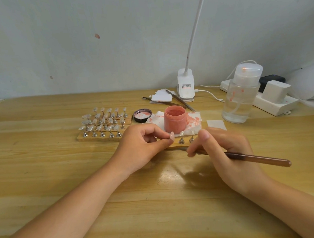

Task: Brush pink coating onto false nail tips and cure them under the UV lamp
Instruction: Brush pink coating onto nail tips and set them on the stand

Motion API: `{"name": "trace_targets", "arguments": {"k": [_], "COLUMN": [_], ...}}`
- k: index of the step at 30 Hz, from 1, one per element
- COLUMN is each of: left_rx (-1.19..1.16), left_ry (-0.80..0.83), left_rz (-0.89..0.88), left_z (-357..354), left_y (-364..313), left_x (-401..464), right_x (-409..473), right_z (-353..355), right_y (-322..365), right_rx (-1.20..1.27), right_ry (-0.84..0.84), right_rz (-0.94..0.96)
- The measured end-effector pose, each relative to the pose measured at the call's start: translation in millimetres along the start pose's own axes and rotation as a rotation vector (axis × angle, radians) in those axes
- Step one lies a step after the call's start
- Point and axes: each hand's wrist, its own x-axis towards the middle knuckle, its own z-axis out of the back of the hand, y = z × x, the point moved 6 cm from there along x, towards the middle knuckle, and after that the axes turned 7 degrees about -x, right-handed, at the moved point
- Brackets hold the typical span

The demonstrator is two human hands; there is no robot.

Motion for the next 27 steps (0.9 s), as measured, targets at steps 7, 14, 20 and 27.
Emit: {"name": "trace_targets", "arguments": {"k": [7,14,20,27], "left_rx": [-0.043,-0.021,-0.01,-0.003], "left_ry": [-0.007,0.009,0.0,-0.001], "left_rz": [-0.012,-0.023,0.004,0.007], "left_z": [1.3,0.8,0.2,0.9], "left_y": [-2.5,-4.9,-2.6,0.7], "left_x": [0.0,-1.6,-1.3,-0.3], "right_x": [-0.8,0.3,3.4,-0.3], "right_z": [8.1,8.3,4.5,2.4], "right_y": [-1.5,-7.1,-2.4,-3.7], "right_rx": [0.085,0.077,-0.036,0.069], "right_ry": [-0.105,-0.1,-0.069,-0.023], "right_rz": [0.006,-0.05,-0.028,-0.043]}}
